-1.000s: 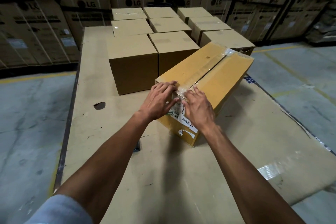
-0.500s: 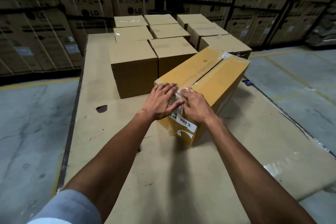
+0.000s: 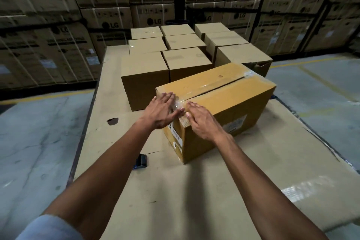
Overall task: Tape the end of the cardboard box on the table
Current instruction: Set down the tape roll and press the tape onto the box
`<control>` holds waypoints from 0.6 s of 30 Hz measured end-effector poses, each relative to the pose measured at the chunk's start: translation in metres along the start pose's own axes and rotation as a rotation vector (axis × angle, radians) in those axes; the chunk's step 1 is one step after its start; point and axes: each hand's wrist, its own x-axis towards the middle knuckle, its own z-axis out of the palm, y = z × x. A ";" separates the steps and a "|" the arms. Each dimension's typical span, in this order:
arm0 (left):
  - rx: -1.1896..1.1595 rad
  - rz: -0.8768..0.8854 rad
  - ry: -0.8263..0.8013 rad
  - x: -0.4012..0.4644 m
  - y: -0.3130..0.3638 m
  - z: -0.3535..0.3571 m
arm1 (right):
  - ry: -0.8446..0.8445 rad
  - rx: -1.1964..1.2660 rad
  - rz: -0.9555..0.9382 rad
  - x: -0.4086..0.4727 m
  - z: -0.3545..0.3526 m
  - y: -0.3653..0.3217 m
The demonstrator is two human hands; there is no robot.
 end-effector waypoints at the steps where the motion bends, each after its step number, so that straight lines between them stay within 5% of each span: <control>1: 0.008 0.012 0.006 -0.003 0.005 0.005 | 0.013 0.037 -0.019 0.001 -0.004 0.003; 6: 0.017 0.052 0.053 -0.006 0.034 0.016 | 0.046 -0.035 -0.054 0.003 -0.022 0.046; 18: 0.135 -0.032 -0.156 0.006 0.068 0.005 | -0.055 -0.334 -0.166 0.012 -0.042 0.139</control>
